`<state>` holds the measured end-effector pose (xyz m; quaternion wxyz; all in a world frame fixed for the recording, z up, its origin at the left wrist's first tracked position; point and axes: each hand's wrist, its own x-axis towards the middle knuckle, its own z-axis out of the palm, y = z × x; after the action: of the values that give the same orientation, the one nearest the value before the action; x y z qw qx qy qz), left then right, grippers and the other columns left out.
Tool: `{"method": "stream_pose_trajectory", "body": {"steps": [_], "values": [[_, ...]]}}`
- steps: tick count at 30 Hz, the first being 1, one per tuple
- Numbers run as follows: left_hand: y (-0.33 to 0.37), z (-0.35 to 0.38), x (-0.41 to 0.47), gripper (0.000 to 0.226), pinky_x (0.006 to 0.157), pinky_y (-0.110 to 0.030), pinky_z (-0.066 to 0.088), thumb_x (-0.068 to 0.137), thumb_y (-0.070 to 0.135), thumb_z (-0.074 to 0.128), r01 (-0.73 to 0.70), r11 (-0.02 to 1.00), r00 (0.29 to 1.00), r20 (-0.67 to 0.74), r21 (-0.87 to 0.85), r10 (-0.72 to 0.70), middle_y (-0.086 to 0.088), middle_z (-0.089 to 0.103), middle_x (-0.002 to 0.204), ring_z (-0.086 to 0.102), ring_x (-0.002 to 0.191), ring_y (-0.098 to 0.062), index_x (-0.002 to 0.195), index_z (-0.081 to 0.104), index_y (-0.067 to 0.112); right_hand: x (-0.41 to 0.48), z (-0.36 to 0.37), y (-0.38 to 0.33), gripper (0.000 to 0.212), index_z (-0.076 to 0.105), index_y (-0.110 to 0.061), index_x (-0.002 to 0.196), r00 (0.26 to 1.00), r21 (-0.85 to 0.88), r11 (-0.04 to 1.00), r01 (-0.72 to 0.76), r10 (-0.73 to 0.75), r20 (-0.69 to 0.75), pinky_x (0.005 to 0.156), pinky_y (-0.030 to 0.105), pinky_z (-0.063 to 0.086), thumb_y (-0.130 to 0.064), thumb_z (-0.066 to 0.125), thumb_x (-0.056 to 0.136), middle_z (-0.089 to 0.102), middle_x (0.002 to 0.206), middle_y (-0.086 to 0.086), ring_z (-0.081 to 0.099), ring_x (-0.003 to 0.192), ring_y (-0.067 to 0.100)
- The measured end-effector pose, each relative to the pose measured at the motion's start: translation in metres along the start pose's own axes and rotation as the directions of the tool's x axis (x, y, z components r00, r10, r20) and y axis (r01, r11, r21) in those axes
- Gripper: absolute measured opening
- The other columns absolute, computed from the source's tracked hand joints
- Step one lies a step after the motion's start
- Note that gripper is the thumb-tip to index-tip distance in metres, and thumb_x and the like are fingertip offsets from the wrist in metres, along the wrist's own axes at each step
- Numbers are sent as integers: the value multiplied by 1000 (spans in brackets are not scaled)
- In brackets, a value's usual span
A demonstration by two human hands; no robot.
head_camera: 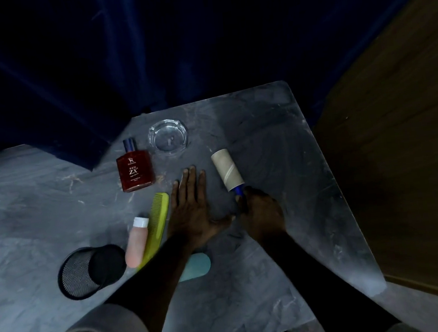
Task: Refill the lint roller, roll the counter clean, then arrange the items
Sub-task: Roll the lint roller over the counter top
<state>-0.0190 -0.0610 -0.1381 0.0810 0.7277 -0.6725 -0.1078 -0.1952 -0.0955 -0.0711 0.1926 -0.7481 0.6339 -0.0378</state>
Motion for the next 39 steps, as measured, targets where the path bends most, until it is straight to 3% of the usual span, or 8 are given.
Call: {"method": "stream_pose_trajectory", "body": {"steps": [7, 14, 19, 25, 29, 36, 39], "values": [[-1, -2, -1, 141, 134, -58, 10, 67, 99, 49, -9, 1000, 999, 35, 28, 8, -20, 10, 178, 11, 166, -37, 169, 16, 7, -1, 4, -11, 34, 64, -16, 113, 998, -12, 1000, 27, -26, 58, 86, 36, 54, -40, 44, 100, 71, 108, 7, 70, 97, 27], [1, -5, -2, 138, 134, -54, 6, 71, 99, 47, 1, 999, 1000, 4, 37, -1, -18, 10, 179, 12, 166, -36, 169, 16, 9, 12, -5, 15, 31, 67, -10, 107, 998, 21, 999, -38, 39, -51, 78, 41, 54, -34, 50, 98, 73, 98, 16, 70, 90, 37], [2, -6, -3, 137, 134, -56, 10, 72, 99, 47, -1, 999, 1000, 7, 39, 1, -17, 9, 179, 12, 166, -36, 169, 16, 8, 28, -19, 59, 33, 66, -13, 111, 973, 74, 971, -227, 230, -26, 85, 39, 54, -39, 49, 99, 72, 106, 15, 70, 97, 34], [3, -9, -4, 137, 134, -57, 11, 73, 99, 46, -8, 999, 1000, 25, 44, 7, -18, 8, 179, 10, 167, -36, 170, 15, 7, 30, -41, 111, 41, 57, -13, 130, 881, 151, 869, -470, 473, 20, 95, 48, 49, -38, 54, 98, 63, 125, 18, 61, 116, 37], [5, -11, -5, 136, 134, -56, 9, 73, 99, 45, 3, 999, 999, 46, 54, -5, -17, 5, 180, 7, 167, -35, 170, 12, 9, 33, -54, 140, 42, 54, -10, 132, 806, 154, 792, -591, 582, 107, 97, 49, 51, -34, 57, 98, 63, 126, 19, 61, 115, 37], [4, -12, -4, 136, 134, -53, 5, 73, 100, 43, 3, 999, 999, 47, 37, -5, -15, 3, 180, 6, 167, -34, 171, 10, 11, 32, -59, 139, 40, 55, -9, 130, 801, 131, 791, -598, 588, 112, 92, 42, 48, -35, 51, 101, 63, 124, 19, 61, 114, 35], [4, -12, -4, 136, 134, -55, 9, 73, 100, 41, 5, 1000, 999, 42, 30, -6, -15, 4, 180, 7, 167, -34, 170, 10, 11, 31, -57, 126, 38, 52, -12, 132, 849, 122, 842, -526, 511, 135, 100, 48, 50, -34, 50, 102, 62, 127, 17, 60, 117, 34]]}}
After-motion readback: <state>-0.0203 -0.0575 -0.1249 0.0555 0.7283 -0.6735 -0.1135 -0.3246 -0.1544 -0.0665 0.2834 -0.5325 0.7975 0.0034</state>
